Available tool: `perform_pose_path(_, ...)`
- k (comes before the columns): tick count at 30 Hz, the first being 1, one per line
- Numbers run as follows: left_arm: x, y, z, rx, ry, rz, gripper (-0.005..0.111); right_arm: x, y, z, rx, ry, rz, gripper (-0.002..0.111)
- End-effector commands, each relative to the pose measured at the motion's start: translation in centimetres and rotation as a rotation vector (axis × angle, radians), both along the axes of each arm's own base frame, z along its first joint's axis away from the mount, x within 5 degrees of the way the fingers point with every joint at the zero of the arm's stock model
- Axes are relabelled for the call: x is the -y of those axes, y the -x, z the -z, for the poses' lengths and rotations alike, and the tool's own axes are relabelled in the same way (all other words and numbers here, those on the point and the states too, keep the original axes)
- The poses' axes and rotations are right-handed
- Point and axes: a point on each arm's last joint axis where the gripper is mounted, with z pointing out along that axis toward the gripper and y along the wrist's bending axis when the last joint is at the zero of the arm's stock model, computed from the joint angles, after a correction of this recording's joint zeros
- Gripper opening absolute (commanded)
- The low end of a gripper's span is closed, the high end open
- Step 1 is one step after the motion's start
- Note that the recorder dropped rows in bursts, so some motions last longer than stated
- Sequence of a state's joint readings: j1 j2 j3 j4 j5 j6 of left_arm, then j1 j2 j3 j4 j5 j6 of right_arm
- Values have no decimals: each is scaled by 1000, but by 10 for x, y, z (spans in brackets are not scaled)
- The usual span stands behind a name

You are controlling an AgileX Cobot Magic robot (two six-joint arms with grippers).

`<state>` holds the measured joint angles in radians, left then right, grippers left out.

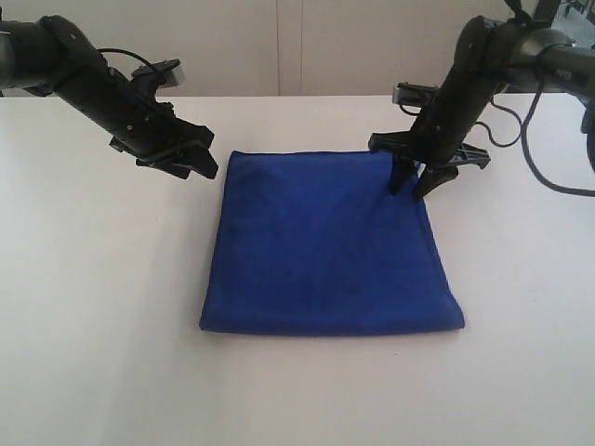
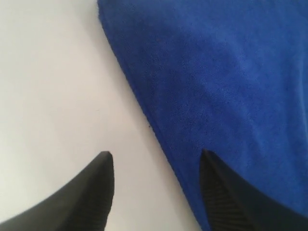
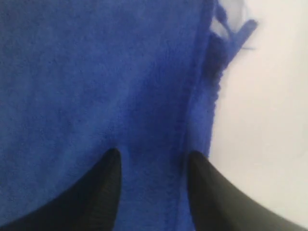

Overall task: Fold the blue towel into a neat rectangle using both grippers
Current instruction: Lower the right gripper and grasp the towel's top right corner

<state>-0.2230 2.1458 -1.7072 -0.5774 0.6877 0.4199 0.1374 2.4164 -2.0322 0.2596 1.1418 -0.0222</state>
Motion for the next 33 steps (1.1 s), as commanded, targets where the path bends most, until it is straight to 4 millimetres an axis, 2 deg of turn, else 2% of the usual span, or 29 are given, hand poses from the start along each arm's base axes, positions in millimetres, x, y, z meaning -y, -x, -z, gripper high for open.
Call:
perform_pose_path(1,2,2,-5,-5,13,11,57,-1,0,12,-37,-48,-3,42)
perform_pose_path(6,2,2,-5,-5,13,11,57,-1,0,16,-46,-47,-4,42)
perform_pose_path(12,2,2,-5,-3,13,10,57,2,0,3,-11,-23,-12,41)
perform_pose_path(14,2,2,-5,-3,13,10,57,2,0,3,-10,-14,-15,35)
perform_pose_path(16,2,2,-5,-3,13,10,57,2,-1,3,-1,-14,-13,20)
perform_pose_path(18,2,2,-5,-3,13,10,57,3,-1,3,3,-12,-13,12)
perform_pose_path(20,2,2,-5,-3,13,10,57,3,-1,3,3,-12,-13,9)
perform_pose_path(25,2,2,-5,-5,13,11,57,4,-1,2,7,4,-16,9)
perform_pose_path(33,2,2,-5,-5,13,11,57,7,0,-15,34,33,-28,9)
